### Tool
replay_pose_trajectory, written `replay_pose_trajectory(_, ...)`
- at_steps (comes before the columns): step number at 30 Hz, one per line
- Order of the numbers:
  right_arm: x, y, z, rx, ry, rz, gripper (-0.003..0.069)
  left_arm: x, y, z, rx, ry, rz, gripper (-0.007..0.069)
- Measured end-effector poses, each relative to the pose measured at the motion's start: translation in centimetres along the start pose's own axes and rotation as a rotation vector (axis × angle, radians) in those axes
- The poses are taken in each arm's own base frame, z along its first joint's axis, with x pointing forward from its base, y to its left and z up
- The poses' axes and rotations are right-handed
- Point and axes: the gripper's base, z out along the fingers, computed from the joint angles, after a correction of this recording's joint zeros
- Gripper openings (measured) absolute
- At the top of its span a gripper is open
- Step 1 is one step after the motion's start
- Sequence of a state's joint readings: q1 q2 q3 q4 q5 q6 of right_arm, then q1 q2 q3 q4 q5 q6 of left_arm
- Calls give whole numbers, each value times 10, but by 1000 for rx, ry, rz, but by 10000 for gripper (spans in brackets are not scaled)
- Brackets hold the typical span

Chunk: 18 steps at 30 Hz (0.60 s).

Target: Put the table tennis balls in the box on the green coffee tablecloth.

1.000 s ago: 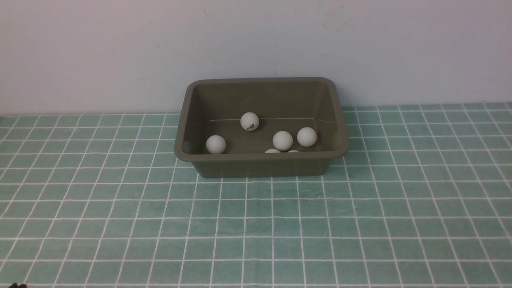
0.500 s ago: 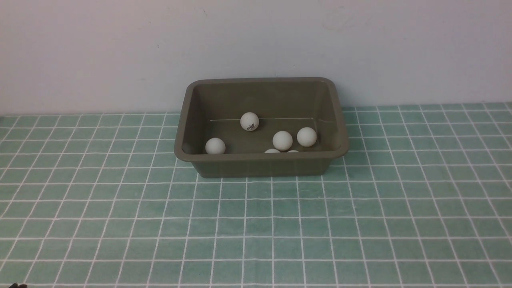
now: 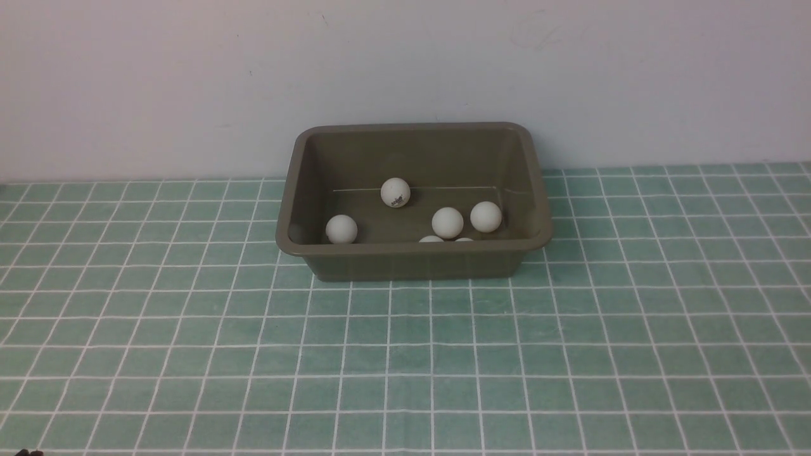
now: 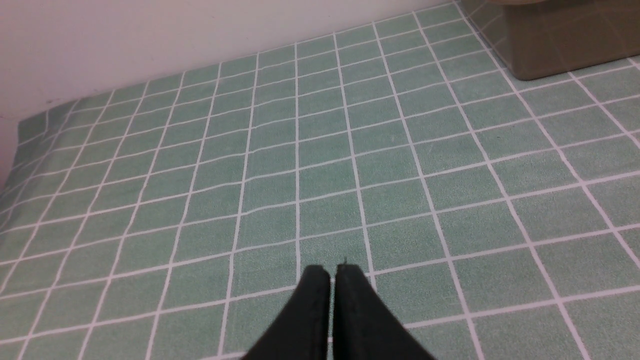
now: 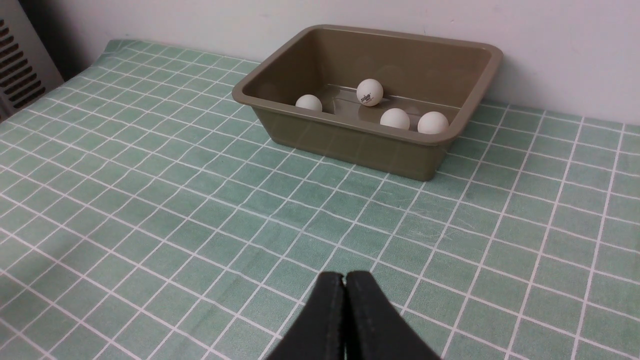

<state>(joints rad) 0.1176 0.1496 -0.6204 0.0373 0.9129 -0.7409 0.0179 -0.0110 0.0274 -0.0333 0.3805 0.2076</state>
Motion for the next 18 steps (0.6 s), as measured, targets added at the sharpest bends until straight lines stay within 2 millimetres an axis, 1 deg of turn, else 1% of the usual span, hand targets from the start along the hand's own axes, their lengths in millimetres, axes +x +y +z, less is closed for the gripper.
replay_pose_trajectory(3,-1,2,4,8,-39,46,-15,0,0,0,0,0,0,-4)
replay_pose_trajectory(4,0,5,13,23,-86,97,-15,0,0,0,0,0,0,-4)
replay_pose_trajectory(7,3,9,25,71,-165,167,-15,0,0,0,0,0,0,-4)
replay_pose_trajectory(9,15,19,37,99,-208,233,-15,0,0,0,0,0,0,-4)
replay_pose_trajectory(10,21,24,41,119,-237,272,-15,0,0,0,0,0,0,-4)
replay_pose_trajectory(11,23,26,42,130,-257,295,-15,0,0,0,0,0,0,-4)
replay_pose_trajectory(12,37,37,47,140,-277,349,-15,0,0,0,0,0,0,-4)
replay_pose_trajectory(13,43,42,48,170,-314,391,-15,0,0,0,0,0,0,-4)
replay_pose_trajectory(14,45,43,49,170,-313,398,-15,0,0,0,0,0,0,-4)
replay_pose_trajectory(16,62,55,58,181,-310,463,-15,0,0,0,0,1,0,-4)
replay_pose_trajectory(18,70,61,63,176,-297,505,-15,0,0,0,0,1,0,-4)
